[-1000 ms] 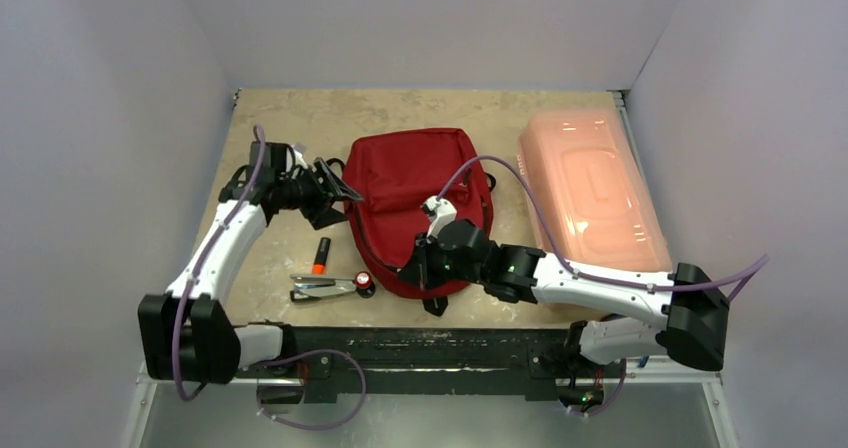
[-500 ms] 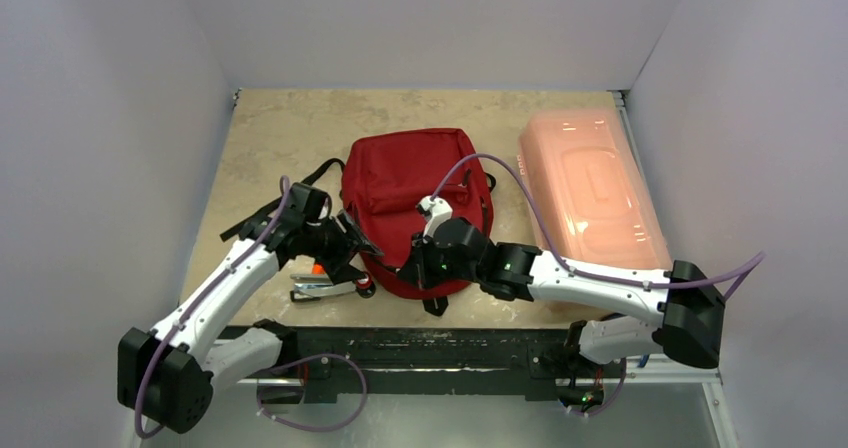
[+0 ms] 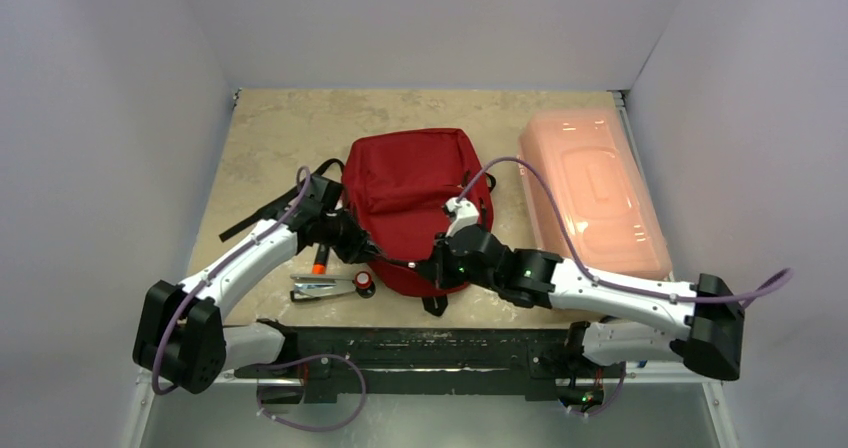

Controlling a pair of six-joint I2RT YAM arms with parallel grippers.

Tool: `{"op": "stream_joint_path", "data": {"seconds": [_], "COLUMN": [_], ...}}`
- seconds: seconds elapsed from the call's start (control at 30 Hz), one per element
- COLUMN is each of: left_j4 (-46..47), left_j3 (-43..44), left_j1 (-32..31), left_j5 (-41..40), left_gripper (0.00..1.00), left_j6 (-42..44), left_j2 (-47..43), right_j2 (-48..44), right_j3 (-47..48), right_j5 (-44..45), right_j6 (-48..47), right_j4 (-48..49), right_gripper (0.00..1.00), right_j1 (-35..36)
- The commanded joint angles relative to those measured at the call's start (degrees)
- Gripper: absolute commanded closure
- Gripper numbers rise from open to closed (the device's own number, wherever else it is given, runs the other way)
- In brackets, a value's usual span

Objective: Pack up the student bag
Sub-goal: Zip the student bag at the center of the board.

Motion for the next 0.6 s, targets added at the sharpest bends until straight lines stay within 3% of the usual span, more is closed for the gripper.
{"op": "stream_joint_path", "data": {"seconds": [0.0,0.27,0.43,0.57], "left_j4": [1.43,3.32,1.15,0.49], "left_j3": [3.02,2.02,1.92,1.59], "left_j1": [3.01,12.92,15.71,18.88], "left_j5": [0.24,9.77,11.38,12.17], "left_gripper": [1.00,1.00,1.00,1.00], "left_j6": [4.12,14.00,19.29,21.91], "left_j2": [0.04,-1.71,-4.85,-8.36], "right_j2": [-10.10,-23.56,-20.33,-15.67], "right_j3": [-4.50,-11.68,-9.83,-7.98], "right_j5": [8.82,16.70,15.59,19.53], "right_j6": [6.16,13.43,10.25,10.11], "right_j4": [-9.00,-21.38,-23.08,-28.06], "right_gripper": [1.00,1.00,1.00,1.00], "right_j1": [0.23,-3.59,-12.86,-16.47]}}
